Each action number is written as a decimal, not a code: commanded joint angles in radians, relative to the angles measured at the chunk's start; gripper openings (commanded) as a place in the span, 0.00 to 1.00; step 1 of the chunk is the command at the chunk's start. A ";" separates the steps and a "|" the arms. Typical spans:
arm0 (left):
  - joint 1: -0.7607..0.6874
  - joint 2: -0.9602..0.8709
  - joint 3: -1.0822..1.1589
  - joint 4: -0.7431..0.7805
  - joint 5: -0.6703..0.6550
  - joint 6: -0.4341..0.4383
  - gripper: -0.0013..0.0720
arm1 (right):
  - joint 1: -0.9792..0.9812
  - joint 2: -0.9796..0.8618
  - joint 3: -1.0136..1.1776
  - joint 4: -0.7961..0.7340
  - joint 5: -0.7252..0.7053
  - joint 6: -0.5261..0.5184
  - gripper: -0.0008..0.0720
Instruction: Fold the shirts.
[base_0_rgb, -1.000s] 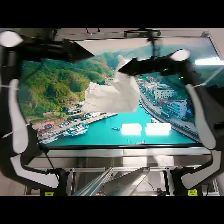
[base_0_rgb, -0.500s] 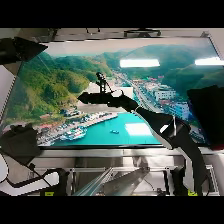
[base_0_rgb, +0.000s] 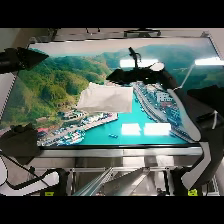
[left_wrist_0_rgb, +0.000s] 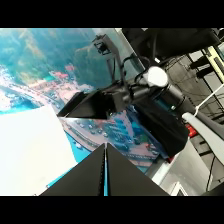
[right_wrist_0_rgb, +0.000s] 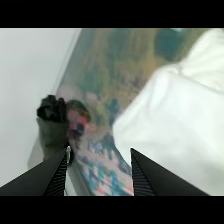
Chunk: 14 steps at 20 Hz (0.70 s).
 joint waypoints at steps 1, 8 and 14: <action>0.001 0.001 -0.006 0.000 -0.027 0.002 0.04 | -0.127 0.048 -0.013 -0.414 0.162 0.279 0.66; 0.001 0.001 -0.006 0.001 -0.043 0.016 0.04 | -0.100 -0.055 -0.134 -0.534 0.027 0.401 0.99; 0.001 0.001 -0.006 0.001 -0.060 0.017 0.04 | -0.024 -0.127 -0.134 -0.455 -0.003 0.314 0.99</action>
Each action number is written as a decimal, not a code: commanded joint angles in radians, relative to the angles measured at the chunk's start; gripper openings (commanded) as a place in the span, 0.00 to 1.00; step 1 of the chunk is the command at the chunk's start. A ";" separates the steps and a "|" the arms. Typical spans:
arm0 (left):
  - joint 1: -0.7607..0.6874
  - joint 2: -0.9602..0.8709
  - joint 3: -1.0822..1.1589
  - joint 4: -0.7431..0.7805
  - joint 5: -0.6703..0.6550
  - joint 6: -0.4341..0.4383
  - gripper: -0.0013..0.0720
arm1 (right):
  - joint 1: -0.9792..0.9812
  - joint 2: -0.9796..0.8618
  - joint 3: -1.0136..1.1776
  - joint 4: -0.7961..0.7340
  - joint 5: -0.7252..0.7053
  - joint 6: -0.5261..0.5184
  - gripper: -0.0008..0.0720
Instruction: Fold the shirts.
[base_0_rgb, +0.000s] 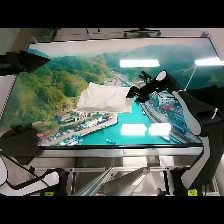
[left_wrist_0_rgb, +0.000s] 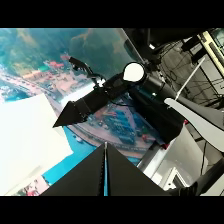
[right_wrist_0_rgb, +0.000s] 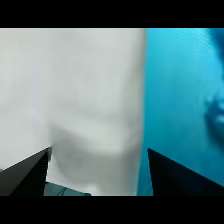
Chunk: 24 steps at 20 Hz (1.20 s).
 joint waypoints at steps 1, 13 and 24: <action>0.001 0.000 0.000 0.000 -0.006 0.000 0.04 | 0.046 -0.036 -0.006 0.056 -0.048 -0.075 0.99; 0.001 0.000 0.000 0.000 -0.004 0.000 0.04 | 0.009 0.093 0.050 0.335 -0.144 -0.283 0.03; 0.001 0.000 0.000 0.000 -0.008 -0.001 0.04 | -0.742 0.476 0.207 -0.269 0.221 0.301 0.03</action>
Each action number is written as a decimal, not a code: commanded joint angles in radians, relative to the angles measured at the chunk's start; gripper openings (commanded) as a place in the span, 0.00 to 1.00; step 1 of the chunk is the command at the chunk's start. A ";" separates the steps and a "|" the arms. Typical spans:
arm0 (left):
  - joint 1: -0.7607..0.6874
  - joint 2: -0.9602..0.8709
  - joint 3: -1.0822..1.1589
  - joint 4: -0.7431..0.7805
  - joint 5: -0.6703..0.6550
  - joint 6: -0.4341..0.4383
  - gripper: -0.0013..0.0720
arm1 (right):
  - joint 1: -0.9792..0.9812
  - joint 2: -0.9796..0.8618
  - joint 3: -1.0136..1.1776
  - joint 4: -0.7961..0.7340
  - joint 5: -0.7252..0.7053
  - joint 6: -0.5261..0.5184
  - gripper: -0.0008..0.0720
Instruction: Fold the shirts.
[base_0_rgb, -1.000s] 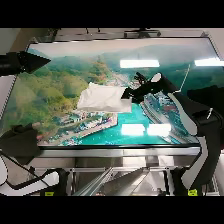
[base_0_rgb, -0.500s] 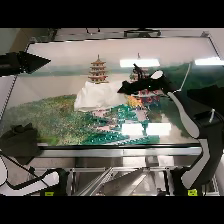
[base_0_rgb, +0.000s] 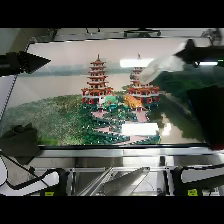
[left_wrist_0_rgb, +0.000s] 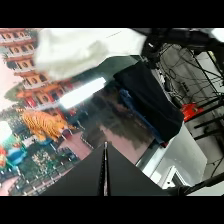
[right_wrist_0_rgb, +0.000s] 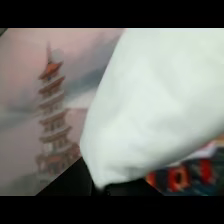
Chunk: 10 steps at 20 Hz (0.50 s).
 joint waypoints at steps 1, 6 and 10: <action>0.001 0.000 0.000 0.000 -0.002 0.001 0.04 | -0.272 0.148 -0.033 -0.312 0.230 0.143 0.03; 0.001 0.000 0.000 0.000 0.001 0.001 0.04 | -0.600 0.374 -0.412 -0.475 0.312 0.044 0.03; 0.001 0.000 0.000 0.000 0.000 0.001 0.04 | -0.742 0.445 -0.774 -0.622 0.206 -0.036 0.04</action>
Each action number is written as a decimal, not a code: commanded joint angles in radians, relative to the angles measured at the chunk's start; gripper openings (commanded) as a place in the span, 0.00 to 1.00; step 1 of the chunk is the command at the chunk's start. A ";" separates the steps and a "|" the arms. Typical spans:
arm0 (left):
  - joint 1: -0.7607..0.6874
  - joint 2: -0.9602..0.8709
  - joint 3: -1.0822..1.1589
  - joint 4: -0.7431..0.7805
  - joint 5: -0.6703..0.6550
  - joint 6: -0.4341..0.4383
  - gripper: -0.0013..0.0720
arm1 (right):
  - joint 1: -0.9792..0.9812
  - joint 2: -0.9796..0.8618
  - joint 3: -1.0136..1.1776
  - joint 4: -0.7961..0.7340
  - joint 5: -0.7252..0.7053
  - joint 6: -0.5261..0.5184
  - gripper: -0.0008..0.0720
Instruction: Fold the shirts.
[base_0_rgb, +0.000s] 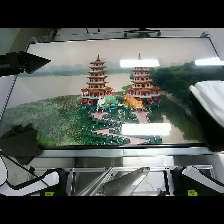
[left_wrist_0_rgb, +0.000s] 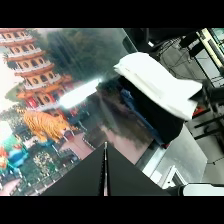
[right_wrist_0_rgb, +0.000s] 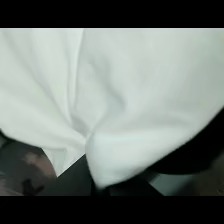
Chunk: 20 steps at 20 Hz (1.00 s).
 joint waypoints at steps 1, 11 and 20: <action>0.001 0.000 0.000 0.000 -0.002 0.000 0.04 | -0.140 0.060 -0.294 -0.156 -0.092 -0.061 0.04; 0.001 0.000 0.000 0.000 0.010 0.000 0.04 | -0.178 0.027 -0.256 -0.137 0.046 -0.026 0.97; 0.010 0.000 0.000 0.018 0.002 -0.069 0.03 | 0.028 0.205 -0.091 0.568 0.099 -0.155 0.10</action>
